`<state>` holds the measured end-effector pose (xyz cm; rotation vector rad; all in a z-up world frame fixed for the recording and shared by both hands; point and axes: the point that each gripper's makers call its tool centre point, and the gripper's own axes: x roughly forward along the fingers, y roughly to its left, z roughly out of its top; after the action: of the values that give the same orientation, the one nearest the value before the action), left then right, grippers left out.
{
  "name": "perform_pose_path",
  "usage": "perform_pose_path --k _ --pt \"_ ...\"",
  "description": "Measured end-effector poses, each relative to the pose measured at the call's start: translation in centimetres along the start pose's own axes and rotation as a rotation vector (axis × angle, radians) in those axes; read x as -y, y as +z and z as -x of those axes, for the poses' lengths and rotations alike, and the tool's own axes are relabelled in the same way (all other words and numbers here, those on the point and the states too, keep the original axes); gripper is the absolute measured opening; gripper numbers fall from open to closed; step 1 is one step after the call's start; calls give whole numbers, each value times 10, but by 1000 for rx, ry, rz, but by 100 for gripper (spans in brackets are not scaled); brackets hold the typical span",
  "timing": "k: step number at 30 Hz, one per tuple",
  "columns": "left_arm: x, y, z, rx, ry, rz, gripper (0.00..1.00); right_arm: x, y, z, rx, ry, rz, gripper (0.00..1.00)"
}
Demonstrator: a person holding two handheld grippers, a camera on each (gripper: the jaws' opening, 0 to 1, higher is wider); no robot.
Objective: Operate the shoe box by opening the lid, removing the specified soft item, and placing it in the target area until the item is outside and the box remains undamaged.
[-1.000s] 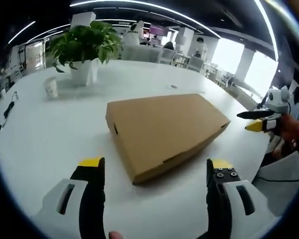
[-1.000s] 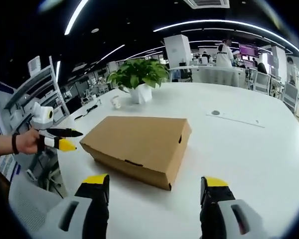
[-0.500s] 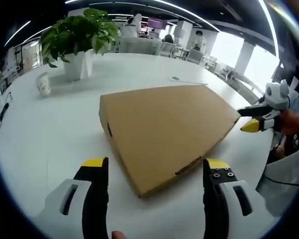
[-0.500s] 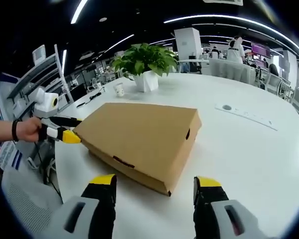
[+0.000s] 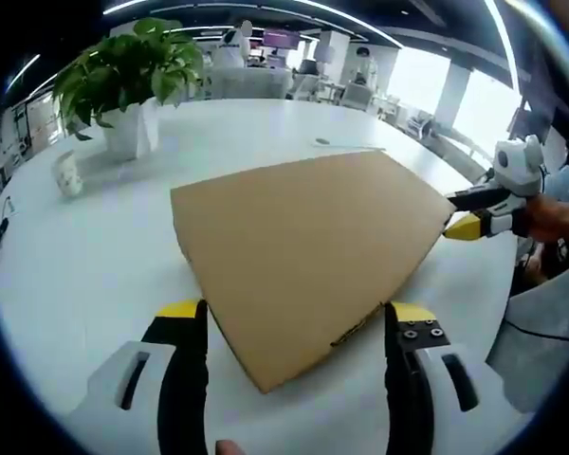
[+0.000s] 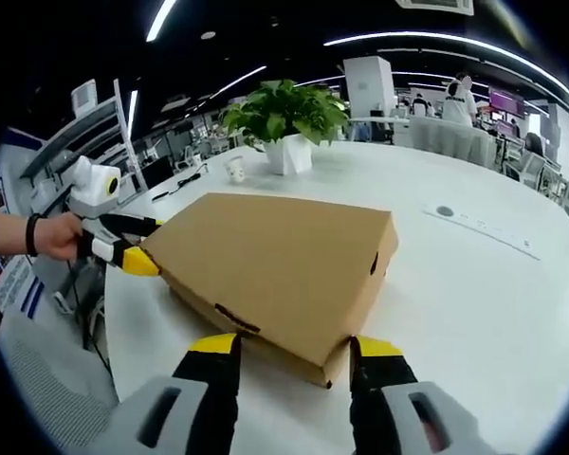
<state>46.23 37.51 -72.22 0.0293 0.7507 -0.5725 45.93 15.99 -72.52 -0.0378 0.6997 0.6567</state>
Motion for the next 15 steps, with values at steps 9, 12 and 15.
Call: perform_pose_path --k 9,12,15 --pt "1 -1 3 -7 6 6 72 -1 0 0 -9 -2 -8 41" --pt "1 -2 5 -8 5 10 72 -5 -2 2 -8 -3 -16 41" --pt "2 -3 7 -10 6 11 71 -5 -2 2 -11 -5 -19 41"
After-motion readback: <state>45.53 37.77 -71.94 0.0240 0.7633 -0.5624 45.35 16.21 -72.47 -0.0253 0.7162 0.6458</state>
